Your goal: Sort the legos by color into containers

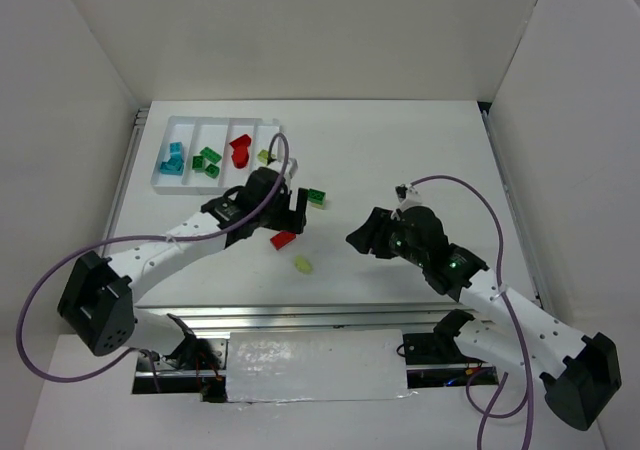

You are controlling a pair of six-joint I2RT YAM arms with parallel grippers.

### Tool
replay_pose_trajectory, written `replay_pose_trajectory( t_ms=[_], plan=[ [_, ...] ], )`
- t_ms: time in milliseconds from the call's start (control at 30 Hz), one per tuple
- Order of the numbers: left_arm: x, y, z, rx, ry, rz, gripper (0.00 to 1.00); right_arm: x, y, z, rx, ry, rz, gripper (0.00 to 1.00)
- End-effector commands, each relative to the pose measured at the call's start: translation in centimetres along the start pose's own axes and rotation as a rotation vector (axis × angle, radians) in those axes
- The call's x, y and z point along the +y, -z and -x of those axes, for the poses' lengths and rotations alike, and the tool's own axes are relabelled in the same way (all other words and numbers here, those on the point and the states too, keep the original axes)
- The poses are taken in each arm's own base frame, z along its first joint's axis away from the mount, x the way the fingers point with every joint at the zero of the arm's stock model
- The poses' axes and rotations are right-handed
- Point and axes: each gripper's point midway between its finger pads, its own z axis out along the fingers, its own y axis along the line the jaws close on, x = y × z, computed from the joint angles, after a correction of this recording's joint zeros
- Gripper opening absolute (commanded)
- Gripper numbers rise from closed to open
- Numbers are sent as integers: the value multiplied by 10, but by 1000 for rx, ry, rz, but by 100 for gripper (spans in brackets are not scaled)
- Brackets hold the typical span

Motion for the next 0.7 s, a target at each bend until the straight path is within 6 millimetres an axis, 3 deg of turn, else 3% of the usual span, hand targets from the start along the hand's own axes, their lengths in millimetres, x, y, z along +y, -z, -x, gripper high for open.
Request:
replay_pose_trajectory(
  t_ms=[0, 200, 567, 667],
  plan=[
    [4, -10, -37, 91, -71, 27, 96, 17, 14, 8, -16, 35, 67, 61],
    [27, -33, -66, 161, -99, 143, 94, 18, 19, -1, 10, 37, 93, 62],
    [43, -69, -94, 246, -133, 221, 91, 19, 26, -1, 7, 49, 100, 62],
    [50, -75, -98, 262, -113, 242, 83, 19, 27, -1, 4, 51, 102, 62]
  ],
)
